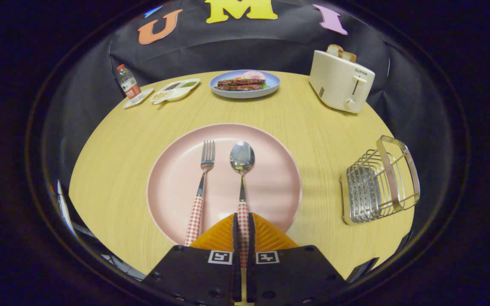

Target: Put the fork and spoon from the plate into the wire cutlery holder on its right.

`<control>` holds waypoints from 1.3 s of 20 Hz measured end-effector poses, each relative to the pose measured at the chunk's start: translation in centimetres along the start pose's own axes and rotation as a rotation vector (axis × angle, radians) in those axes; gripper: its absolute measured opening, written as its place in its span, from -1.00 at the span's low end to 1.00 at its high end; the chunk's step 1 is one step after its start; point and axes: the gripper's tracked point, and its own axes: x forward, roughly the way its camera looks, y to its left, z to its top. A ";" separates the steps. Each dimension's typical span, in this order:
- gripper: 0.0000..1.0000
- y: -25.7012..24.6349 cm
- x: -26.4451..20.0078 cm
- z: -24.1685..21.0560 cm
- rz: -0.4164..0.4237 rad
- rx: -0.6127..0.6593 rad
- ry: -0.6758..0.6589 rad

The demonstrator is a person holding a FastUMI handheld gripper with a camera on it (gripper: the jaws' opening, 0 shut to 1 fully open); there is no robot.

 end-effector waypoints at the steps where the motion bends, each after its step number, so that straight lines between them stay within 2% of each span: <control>1: -0.90 0.1 -0.2 -0.1 0.008 0.004 0.018; 5: -0.90 -0.5 -3.5 1.6 0.022 0.051 0.050; 9: -0.90 -0.8 -9.0 3.2 0.090 0.184 0.193; 13: -0.90 -4.4 -14.6 7.0 0.071 0.174 0.196; 15: -0.90 -7.2 -16.1 7.5 0.043 0.189 0.240; 18: -0.90 -10.3 -16.9 7.3 0.023 0.246 0.341; 21: -0.90 -13.6 -16.7 6.0 -0.057 0.215 0.408; 23: -0.91 -14.5 -16.4 4.8 -0.081 0.238 0.461; 26: -0.91 -14.9 -15.6 2.8 -0.077 0.286 0.555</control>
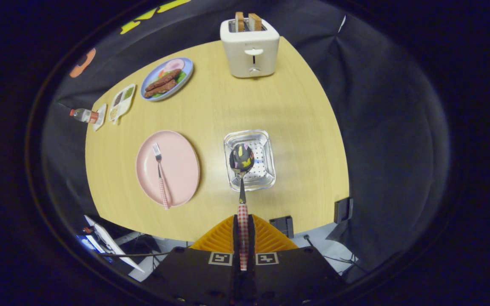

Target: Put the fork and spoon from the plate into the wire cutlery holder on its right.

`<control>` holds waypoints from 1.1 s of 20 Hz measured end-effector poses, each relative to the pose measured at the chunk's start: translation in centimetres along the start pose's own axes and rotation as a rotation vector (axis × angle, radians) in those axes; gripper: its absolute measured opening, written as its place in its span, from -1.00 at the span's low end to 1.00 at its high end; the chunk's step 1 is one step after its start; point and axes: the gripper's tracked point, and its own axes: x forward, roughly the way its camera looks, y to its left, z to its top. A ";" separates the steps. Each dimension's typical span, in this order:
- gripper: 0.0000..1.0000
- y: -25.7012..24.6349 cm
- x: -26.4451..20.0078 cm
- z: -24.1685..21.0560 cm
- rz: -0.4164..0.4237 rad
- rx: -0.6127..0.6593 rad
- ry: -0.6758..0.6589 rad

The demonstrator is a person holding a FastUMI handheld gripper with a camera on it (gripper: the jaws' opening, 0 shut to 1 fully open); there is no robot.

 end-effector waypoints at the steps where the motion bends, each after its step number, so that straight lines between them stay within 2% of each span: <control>1: -0.91 -0.2 0.7 -0.1 0.006 0.021 0.033; 3: -0.90 -0.4 1.8 0.2 0.018 0.059 0.090; 11: -0.91 -1.1 4.5 3.1 -0.043 0.080 0.165; 16: -0.70 -0.4 4.6 4.7 -0.026 0.029 0.109; 20: 0.19 0.0 3.4 6.7 -0.022 -0.060 -0.067; 22: 0.22 0.4 2.2 8.0 -0.029 -0.107 -0.202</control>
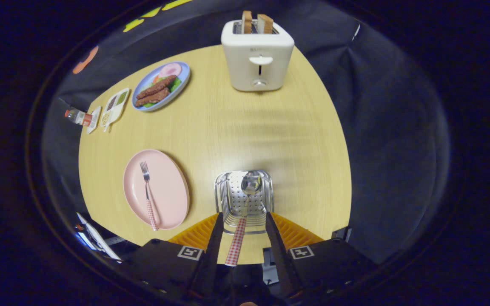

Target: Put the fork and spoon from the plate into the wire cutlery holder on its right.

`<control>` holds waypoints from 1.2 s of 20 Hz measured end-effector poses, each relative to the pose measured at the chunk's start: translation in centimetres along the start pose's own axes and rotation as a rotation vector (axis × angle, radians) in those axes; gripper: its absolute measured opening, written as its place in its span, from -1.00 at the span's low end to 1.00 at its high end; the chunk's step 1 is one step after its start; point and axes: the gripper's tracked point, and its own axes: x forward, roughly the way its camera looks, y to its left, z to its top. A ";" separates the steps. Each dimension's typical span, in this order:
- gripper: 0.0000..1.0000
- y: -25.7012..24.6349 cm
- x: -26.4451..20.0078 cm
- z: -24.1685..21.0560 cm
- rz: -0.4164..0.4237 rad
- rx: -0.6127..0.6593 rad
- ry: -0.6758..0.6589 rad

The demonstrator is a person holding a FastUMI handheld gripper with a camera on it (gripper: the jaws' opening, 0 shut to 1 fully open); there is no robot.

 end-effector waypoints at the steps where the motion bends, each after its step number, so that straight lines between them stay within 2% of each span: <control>1: 0.24 0.1 -0.7 0.7 -0.016 -0.030 -0.070; 2: 0.54 0.6 -1.4 1.4 -0.018 -0.063 -0.139; 4: 0.80 2.8 -3.1 2.0 0.015 -0.105 -0.271; 9: 0.85 10.1 -6.2 0.4 0.147 -0.149 -0.502; 14: 0.90 17.5 -3.4 -4.0 0.280 -0.237 -0.538; 19: 0.93 20.1 2.2 -7.7 0.225 -0.277 -0.513; 24: 0.93 20.8 6.6 -8.5 0.175 -0.230 -0.461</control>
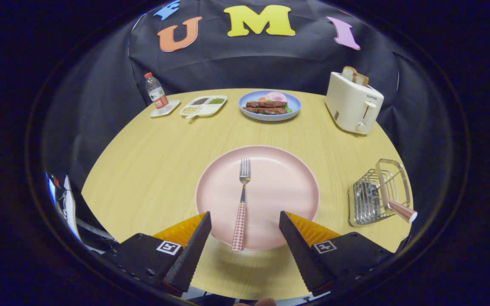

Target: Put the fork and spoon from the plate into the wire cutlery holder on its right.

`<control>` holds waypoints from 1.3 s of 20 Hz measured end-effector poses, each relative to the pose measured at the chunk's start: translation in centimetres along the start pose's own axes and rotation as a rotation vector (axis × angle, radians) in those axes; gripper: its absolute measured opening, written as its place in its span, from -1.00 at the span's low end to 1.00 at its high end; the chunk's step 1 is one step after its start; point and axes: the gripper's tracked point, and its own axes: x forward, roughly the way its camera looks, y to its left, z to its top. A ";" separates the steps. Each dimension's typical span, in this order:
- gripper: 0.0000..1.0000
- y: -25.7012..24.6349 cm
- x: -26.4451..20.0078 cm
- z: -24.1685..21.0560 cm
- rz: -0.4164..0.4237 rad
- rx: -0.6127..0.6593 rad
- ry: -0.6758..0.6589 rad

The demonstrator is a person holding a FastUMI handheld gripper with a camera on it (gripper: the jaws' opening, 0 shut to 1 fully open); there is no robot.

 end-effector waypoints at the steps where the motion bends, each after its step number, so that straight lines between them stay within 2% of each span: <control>1: 0.93 0.1 0.6 -0.2 -0.004 0.004 0.008; 3: 0.90 0.4 1.6 -0.5 -0.010 0.004 0.033; 4: 0.81 0.5 2.1 -0.4 -0.012 0.001 0.041; 8: -0.01 0.3 3.3 -0.5 -0.038 -0.017 0.067; 12: -0.69 -0.1 4.6 -1.1 -0.049 -0.019 0.120; 13: -0.67 -0.1 4.8 -1.2 -0.043 -0.013 0.135; 15: -0.84 -0.4 4.7 -0.8 -0.057 -0.004 0.147; 17: -0.84 -0.2 3.8 -0.5 -0.038 0.005 0.163; 22: -0.85 0.3 -3.2 3.3 0.055 0.086 0.199; 26: -0.85 -2.9 -8.8 6.7 0.023 0.160 0.227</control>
